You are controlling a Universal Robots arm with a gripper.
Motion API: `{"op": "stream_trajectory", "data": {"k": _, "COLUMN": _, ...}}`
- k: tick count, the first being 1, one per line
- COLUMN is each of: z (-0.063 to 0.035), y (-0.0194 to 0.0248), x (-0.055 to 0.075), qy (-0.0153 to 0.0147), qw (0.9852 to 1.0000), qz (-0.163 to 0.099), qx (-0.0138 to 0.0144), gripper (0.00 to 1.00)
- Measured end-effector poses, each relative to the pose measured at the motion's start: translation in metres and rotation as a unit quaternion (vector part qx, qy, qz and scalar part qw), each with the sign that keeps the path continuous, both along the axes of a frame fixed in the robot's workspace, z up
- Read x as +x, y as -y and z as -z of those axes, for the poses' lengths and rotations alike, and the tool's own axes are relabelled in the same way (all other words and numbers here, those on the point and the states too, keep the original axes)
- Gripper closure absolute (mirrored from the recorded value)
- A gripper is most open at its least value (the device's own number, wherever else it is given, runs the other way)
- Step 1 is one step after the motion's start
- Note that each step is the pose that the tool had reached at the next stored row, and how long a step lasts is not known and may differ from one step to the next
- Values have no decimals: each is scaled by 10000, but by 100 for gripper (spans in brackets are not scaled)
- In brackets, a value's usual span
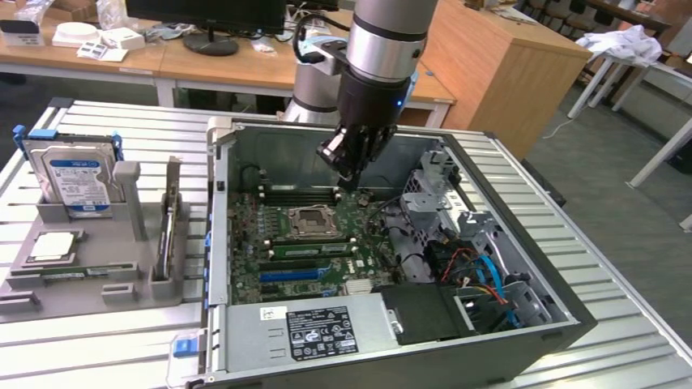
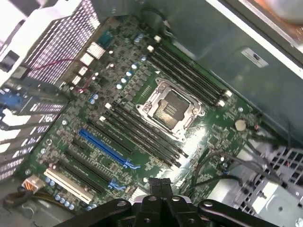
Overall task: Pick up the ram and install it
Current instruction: 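Press down the ram until it locks into place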
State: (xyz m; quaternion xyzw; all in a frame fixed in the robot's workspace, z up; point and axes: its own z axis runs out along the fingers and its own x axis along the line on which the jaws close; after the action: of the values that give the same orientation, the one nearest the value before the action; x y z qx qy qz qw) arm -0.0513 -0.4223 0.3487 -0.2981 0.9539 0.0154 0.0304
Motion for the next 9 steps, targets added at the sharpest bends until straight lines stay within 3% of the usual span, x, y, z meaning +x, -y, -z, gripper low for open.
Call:
{"op": "stream_trajectory", "data": {"k": 1, "z": 2, "y": 0, "x": 0, "qy": 0, "qw": 9998, "qz": 199, "qx": 0, "gripper": 89}}
{"op": "stream_trajectory", "data": {"k": 4, "z": 8, "y": 0, "x": 0, "qy": 0, "qw": 9989, "qz": 468, "qx": 0, "gripper": 89}}
{"op": "stream_trajectory", "data": {"k": 9, "z": 19, "y": 0, "x": 0, "qy": 0, "qw": 9957, "qz": 922, "qx": 0, "gripper": 89}}
